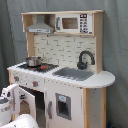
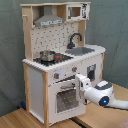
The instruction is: Play with the kitchen
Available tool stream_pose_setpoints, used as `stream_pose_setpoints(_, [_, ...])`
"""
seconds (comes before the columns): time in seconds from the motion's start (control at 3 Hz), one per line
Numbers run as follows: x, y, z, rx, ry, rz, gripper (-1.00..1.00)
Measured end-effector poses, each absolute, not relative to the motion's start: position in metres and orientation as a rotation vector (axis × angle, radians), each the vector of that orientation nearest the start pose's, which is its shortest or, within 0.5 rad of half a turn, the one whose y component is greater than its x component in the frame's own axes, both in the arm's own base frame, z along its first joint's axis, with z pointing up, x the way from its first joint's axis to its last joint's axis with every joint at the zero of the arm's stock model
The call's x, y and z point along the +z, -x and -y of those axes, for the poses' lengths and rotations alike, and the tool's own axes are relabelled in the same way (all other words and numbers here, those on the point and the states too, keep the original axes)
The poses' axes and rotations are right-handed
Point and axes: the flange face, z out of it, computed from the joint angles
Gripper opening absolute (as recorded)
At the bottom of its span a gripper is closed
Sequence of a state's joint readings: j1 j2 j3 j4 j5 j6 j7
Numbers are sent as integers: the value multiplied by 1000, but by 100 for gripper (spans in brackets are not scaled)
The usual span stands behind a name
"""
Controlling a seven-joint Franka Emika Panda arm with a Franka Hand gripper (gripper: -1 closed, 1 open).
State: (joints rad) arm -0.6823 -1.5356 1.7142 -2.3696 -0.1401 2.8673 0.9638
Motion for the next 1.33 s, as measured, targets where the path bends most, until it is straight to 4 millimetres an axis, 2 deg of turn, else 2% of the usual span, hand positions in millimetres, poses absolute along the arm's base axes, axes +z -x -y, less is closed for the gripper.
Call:
stream_pose_setpoints(0.33, [249, -274, -454, 1566, -1789, -595, -100])
stream_pose_setpoints(1.33, [245, -231, -494, 1567, -1775, -480, -100])
